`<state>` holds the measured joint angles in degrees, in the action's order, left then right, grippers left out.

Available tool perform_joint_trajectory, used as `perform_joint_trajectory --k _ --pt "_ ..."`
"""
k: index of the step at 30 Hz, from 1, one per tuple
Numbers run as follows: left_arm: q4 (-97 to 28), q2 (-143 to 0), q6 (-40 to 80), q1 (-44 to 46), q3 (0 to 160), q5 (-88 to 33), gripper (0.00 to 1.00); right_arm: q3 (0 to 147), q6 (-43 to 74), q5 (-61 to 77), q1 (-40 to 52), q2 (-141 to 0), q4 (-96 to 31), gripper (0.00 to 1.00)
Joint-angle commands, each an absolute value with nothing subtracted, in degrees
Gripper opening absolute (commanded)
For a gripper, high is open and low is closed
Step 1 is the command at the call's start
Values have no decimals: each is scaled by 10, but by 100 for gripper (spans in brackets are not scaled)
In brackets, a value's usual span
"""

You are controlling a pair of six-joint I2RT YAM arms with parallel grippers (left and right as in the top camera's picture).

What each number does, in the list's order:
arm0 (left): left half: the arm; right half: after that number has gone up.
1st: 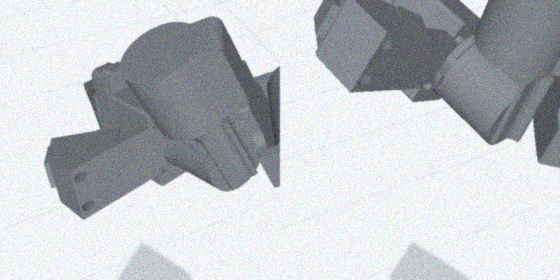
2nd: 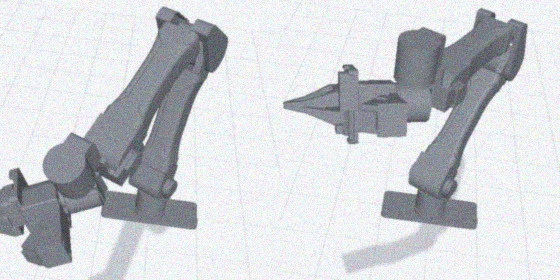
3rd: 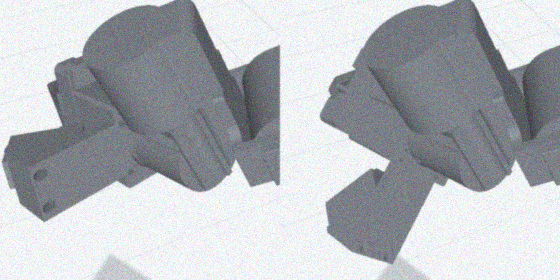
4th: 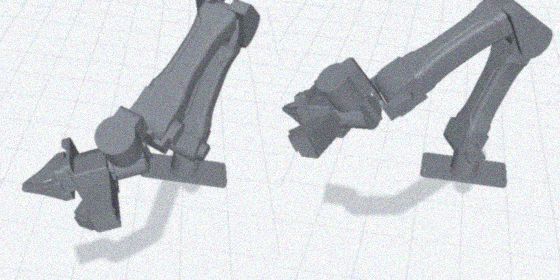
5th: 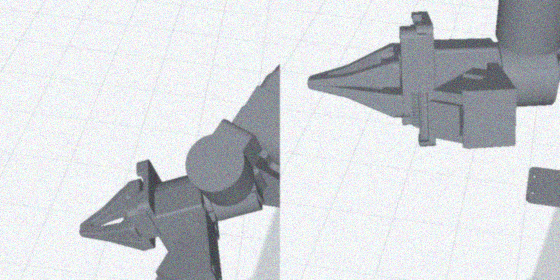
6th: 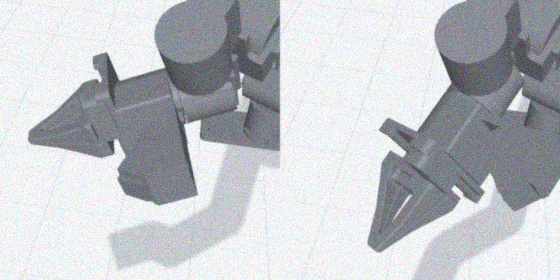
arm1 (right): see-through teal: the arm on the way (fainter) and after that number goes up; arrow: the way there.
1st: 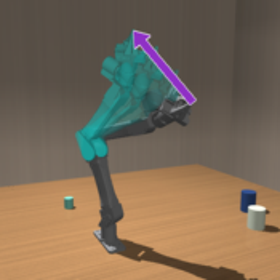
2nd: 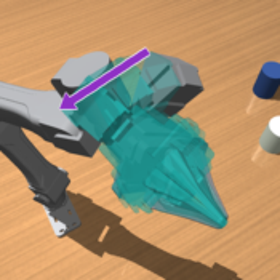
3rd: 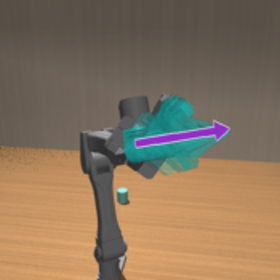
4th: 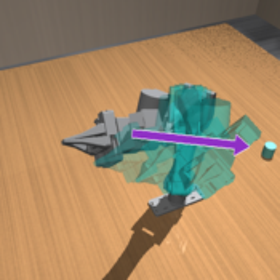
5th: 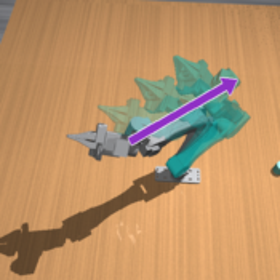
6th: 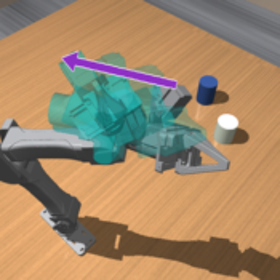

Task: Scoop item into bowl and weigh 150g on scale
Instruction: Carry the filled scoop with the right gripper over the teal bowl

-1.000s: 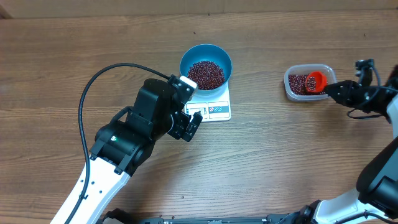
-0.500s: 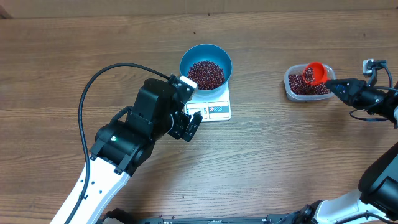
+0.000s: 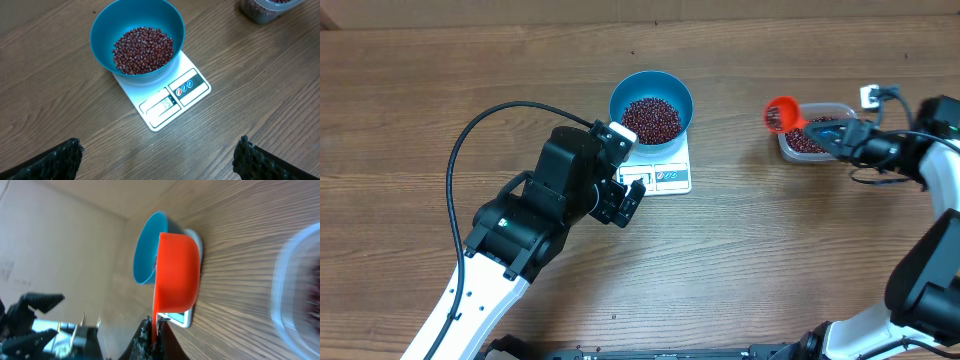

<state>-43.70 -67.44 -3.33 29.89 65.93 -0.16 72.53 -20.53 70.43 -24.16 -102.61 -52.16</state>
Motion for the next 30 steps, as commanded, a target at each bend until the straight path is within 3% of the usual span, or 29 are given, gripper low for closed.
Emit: perform_joint_trajectory --k 1,5,20,30 --pt "-435 -675 -26 296 670 4 99 732 -205 721 -187 -1028 -507 4" --pt "-435 -675 -26 296 670 4 100 732 -194 721 -138 -1028 -475 4" --pt "-435 -675 -26 296 670 4 100 732 27 717 -11 -1028 -242 4" --pt "-435 -675 -26 296 670 4 99 732 96 604 38 -1028 -136 4"
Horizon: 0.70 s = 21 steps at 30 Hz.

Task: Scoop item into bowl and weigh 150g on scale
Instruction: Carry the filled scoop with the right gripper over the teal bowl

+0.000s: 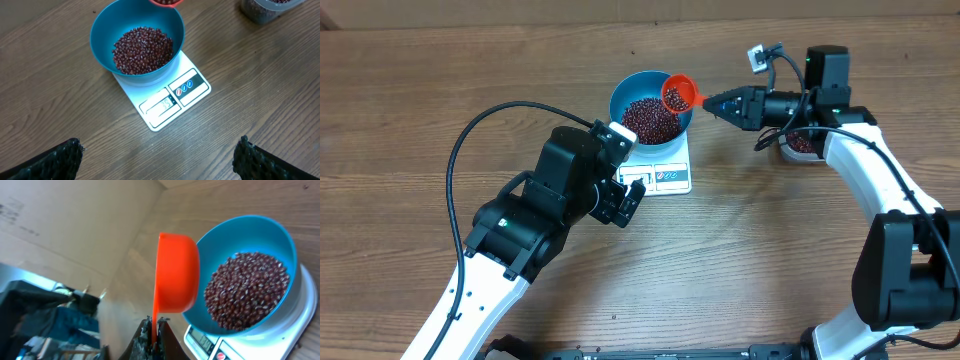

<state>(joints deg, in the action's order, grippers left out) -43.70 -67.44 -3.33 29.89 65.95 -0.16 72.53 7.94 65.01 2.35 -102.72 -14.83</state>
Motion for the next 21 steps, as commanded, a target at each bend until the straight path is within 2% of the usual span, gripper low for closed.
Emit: perform_joint_trajectory --k 1,7,15,21 --pt "-435 -675 -26 296 670 4 100 732 96 583 45 -1028 -129 4" --pt "-435 -675 -26 296 670 4 100 732 70 470 78 -1028 -106 4" --pt "-435 -675 -26 296 670 4 100 732 -47 435 97 -1028 -106 4" --pt "-435 -675 -26 296 670 4 100 732 -62 372 111 -1028 -107 4"
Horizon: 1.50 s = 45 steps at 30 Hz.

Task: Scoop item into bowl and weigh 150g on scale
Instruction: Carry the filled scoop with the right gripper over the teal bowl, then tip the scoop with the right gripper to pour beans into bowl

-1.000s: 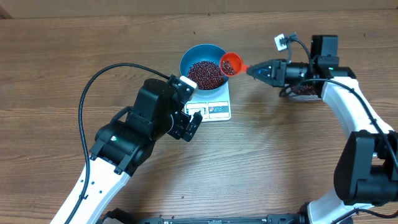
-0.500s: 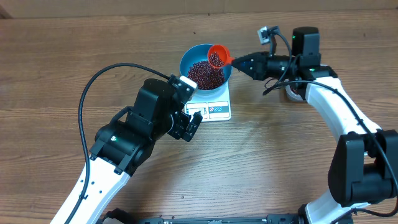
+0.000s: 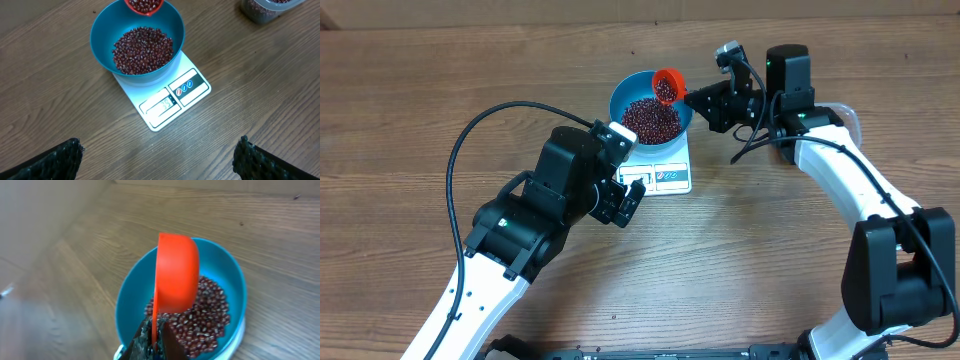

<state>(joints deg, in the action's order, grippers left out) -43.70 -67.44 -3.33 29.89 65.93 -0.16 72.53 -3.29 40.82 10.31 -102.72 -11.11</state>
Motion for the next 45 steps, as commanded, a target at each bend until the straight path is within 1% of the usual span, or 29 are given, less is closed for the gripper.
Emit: perform_joint_trajectory --k 1,7,14,22,26,30,42,45 --pt "-435 -675 -26 296 670 4 100 732 -76 371 113 -1028 -108 4" --pt "-435 -675 -26 296 670 4 99 731 -121 371 135 -1028 -112 4" --pt "-435 -675 -26 296 670 4 99 731 -127 369 139 -1028 -112 4" --pt "-435 -675 -26 296 670 4 100 731 -213 369 139 -1028 -117 4" --pt "-435 -675 -26 296 670 4 100 731 -216 369 139 -1028 -118 4" --pt "-435 -675 -26 296 670 4 100 731 -263 369 139 -1028 -119 4" --pt "-435 -675 -26 296 670 4 100 731 -276 366 139 -1028 -130 4" --pt "-435 -675 -26 296 670 4 100 731 -286 339 138 -1028 -129 4"
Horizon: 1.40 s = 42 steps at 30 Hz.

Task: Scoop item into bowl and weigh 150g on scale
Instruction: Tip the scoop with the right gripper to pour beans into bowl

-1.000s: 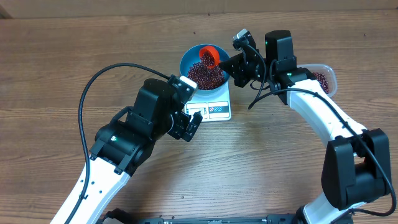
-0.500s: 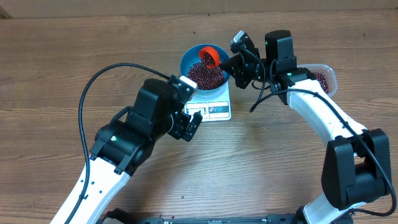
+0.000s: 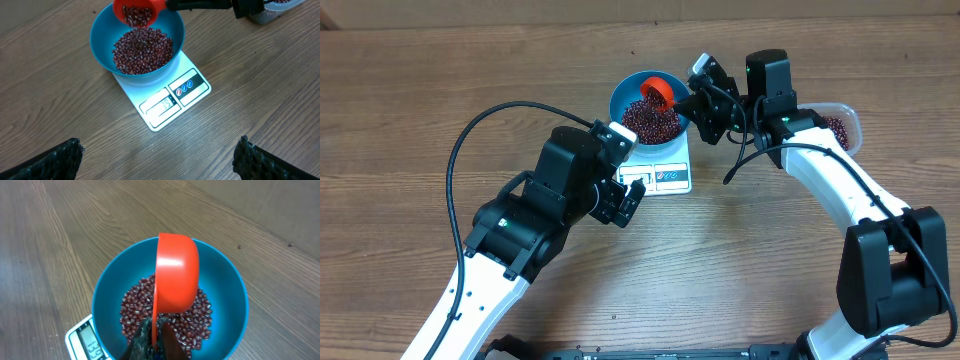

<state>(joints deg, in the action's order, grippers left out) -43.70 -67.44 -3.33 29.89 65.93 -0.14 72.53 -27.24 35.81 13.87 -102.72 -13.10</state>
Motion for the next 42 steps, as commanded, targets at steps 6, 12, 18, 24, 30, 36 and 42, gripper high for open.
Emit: perform_joint_trajectory --k 6,12,18,24,30,36,42 --pt "-435 -675 -26 296 670 4 100 731 -286 361 138 -1028 -134 4" --pt "-435 -675 -26 296 670 4 99 731 -286 361 138 -1028 -134 4" --pt "-435 -675 -26 296 670 4 100 731 -286 361 138 -1028 -134 4" --pt "-435 -675 -26 296 670 4 100 731 -286 361 138 -1028 -134 4" --pt "-435 -675 -26 296 670 4 99 731 -286 361 138 -1028 -134 4" --pt "-435 -675 -26 296 670 4 100 731 -286 361 138 -1028 -133 4" --pt "-435 -675 -26 296 670 4 100 731 -279 351 141 -1028 -149 4"
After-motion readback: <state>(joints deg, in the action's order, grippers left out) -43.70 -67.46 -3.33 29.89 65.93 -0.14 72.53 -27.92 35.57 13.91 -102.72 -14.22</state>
